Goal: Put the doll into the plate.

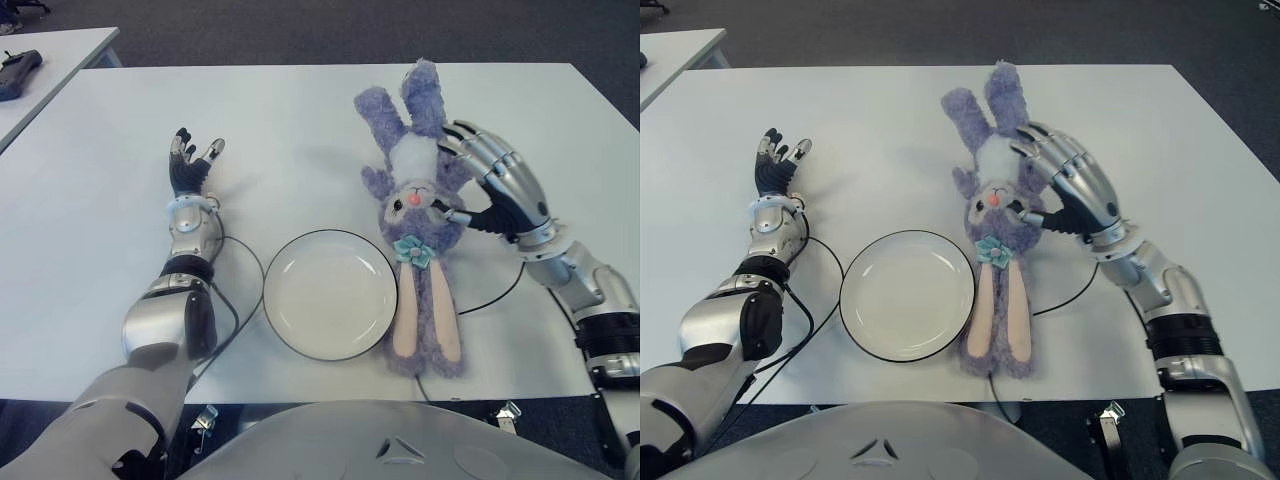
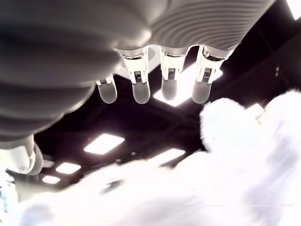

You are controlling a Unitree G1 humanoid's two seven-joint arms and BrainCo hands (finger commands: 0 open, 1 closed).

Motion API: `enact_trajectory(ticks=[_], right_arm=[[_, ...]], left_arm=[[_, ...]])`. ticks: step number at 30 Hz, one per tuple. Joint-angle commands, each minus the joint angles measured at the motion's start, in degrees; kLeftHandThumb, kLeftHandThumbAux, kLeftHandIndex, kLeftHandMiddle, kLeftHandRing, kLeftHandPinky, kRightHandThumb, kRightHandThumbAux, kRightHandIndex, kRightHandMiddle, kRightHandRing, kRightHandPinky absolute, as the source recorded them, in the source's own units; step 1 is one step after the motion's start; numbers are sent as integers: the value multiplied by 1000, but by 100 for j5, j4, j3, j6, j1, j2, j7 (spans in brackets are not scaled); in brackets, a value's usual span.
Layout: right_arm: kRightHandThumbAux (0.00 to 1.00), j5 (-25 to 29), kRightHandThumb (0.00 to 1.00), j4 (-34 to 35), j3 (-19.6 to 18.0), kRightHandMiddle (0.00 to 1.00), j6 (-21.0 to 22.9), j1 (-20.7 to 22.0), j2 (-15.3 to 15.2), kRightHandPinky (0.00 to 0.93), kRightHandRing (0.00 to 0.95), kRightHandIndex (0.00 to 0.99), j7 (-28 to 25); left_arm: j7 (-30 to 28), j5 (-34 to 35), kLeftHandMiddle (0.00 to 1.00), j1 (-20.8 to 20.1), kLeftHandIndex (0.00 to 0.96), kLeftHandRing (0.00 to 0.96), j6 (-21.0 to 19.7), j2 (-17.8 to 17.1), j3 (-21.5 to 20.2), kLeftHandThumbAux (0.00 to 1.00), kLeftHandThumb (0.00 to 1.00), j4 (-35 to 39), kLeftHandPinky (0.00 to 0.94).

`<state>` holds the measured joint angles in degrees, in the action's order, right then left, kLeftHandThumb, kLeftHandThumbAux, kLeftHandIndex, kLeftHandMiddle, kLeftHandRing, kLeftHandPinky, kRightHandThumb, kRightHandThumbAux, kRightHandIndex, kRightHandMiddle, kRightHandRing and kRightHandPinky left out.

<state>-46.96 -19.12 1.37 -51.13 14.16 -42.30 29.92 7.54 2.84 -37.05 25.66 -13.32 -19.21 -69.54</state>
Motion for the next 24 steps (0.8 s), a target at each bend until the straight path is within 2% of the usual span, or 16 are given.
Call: enact_trajectory(ticks=[1,10,19,21,24], right_arm=[[409,-310,311,-497,28,0,-35,244,-358,0,0,0,365],[443,-884,335,-1394,438,0,-43,604,-629,0,3,0,1314],[442,-1083,400,-1904,775,0,14,703,-890,29,7,0,1765],[441,-1134,403,-2112,852,0,26,776,-977,36,11,0,1855],[441,-1254,406,-2795,1018,1,-12,1032,-1229,50,17,2,2105]], left_arm=[[90,-13,53,1155,31,38,-859,489,6,693,0,-794,33],[83,-18,56,1141,35,41,-926,447,5,704,0,-802,31],[26,-30,53,1163,29,38,-876,408,20,685,0,-794,25],[9,-36,53,1168,29,37,-853,394,25,678,0,-791,24],[2,-45,54,1161,29,37,-855,377,39,673,0,-784,23]])
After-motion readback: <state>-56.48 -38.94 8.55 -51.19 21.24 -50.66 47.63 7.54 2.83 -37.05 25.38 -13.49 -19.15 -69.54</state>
